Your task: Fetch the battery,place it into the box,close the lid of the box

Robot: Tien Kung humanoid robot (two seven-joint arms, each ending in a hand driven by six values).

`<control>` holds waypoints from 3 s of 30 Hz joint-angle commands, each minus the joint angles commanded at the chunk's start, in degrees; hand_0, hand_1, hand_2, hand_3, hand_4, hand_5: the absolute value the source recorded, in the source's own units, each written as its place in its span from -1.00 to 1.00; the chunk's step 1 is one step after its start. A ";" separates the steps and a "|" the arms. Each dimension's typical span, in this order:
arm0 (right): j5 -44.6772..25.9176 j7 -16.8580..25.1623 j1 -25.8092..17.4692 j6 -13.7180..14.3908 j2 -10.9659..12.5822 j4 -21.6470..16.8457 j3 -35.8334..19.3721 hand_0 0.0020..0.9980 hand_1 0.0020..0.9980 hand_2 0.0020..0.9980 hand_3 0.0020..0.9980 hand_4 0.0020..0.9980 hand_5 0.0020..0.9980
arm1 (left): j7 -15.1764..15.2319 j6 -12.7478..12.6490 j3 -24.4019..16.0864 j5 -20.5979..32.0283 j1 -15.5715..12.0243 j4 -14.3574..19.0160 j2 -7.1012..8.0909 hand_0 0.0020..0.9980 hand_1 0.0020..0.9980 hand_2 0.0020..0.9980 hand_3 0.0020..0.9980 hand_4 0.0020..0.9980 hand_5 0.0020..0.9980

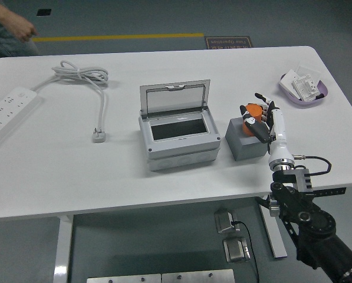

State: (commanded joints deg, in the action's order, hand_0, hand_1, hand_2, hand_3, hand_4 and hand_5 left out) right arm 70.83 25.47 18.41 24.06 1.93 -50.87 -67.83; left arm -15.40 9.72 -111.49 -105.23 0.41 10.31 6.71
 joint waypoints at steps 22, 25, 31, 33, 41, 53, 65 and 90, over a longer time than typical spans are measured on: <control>0.52 -0.43 0.08 0.06 -0.01 -0.34 0.00 0.21 0.38 0.33 0.61 0.43 -0.54 | 0.15 0.03 -0.04 -0.06 0.16 0.00 0.18 0.35 0.36 0.32 0.50 0.47 -0.25; 0.50 -0.50 0.03 0.00 -0.05 -0.29 0.08 0.21 0.38 0.33 0.61 0.43 -0.54 | 0.15 0.03 0.02 0.00 0.17 0.00 0.16 0.35 0.36 0.32 0.50 0.47 -0.25; 0.52 -0.67 -0.03 -0.10 -0.09 -0.26 0.19 0.18 0.38 0.32 0.60 0.42 -0.55 | 0.13 0.02 0.08 0.03 0.21 0.00 0.14 0.34 0.36 0.32 0.50 0.47 -0.26; 0.51 -0.74 -0.04 -0.13 -0.09 -0.27 0.20 0.16 0.37 0.29 0.58 0.34 -0.59 | 0.14 0.01 0.10 0.05 0.23 0.00 0.14 0.34 0.36 0.32 0.50 0.47 -0.26; -0.14 -1.09 -0.15 -0.53 -0.06 -0.28 0.26 0.13 0.36 0.22 0.51 0.06 -0.80 | 0.18 0.00 0.22 0.09 0.26 0.00 0.08 0.34 0.36 0.32 0.50 0.47 -0.28; -0.82 -2.07 -0.30 -0.67 0.06 -0.47 0.52 0.15 0.21 0.01 0.15 -0.92 -0.70 | 0.35 -0.03 0.55 0.27 0.38 0.00 0.05 0.34 0.36 0.32 0.51 0.49 -0.29; -2.60 -1.65 0.02 -0.26 0.35 -0.67 0.78 0.13 0.10 -0.10 -0.33 -0.95 -1.00 | 0.37 -0.03 0.47 0.31 0.46 0.00 0.06 0.34 0.36 0.32 0.51 0.49 -0.30; -0.03 -2.91 1.91 3.26 2.20 -7.11 1.67 -0.36 -0.59 -0.50 -0.50 -1.00 -1.00 | 0.21 -0.15 -0.20 -0.24 0.18 0.00 0.26 0.35 0.36 0.32 0.51 0.50 -0.29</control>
State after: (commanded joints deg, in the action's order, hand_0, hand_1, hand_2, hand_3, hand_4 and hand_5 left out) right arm 70.80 22.56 20.31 27.33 4.13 -57.98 -66.16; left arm -15.18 9.58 -111.69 -105.47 0.59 10.31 6.97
